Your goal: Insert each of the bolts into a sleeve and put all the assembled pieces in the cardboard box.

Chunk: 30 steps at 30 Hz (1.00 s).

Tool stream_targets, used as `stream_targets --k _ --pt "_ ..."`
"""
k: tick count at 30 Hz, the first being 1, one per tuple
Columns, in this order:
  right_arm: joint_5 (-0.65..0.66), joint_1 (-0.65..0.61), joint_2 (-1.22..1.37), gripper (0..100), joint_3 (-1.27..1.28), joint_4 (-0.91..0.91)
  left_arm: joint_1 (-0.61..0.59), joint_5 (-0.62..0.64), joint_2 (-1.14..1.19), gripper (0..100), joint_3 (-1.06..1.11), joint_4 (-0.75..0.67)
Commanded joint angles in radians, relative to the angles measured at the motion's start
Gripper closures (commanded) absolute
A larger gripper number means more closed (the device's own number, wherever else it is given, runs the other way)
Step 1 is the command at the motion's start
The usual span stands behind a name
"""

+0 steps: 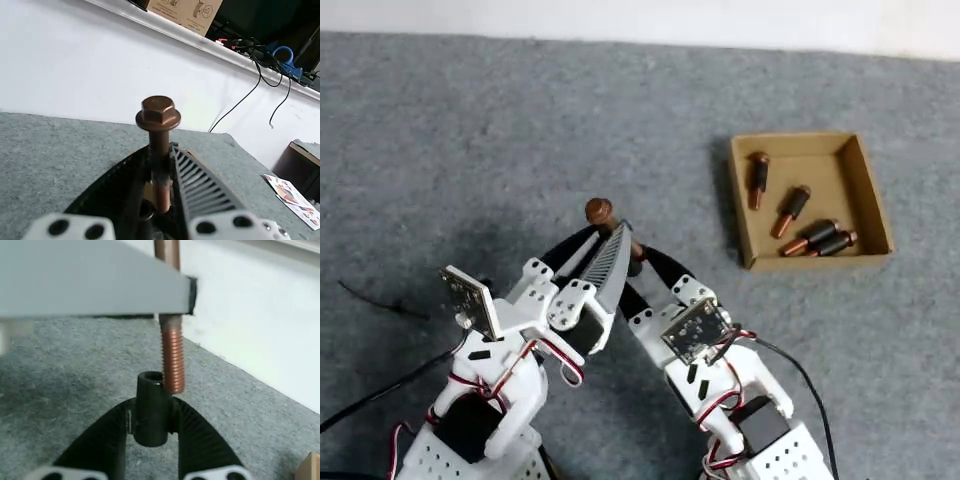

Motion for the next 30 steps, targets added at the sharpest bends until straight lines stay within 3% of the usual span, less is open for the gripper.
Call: stream_targets --k 1,17,30 --pt "0.006 0.013 -0.019 99.3 0.124 0.010 -0.028 0.005 -0.004 99 -0.062 0.008" --pt "0.006 0.015 -0.019 99.3 0.122 0.015 -0.028 0.005 -0.004 99 -0.079 0.052" --pt "0.006 0.015 -0.019 99.3 0.122 0.015 -0.033 -0.002 -0.004 99 0.038 0.049"
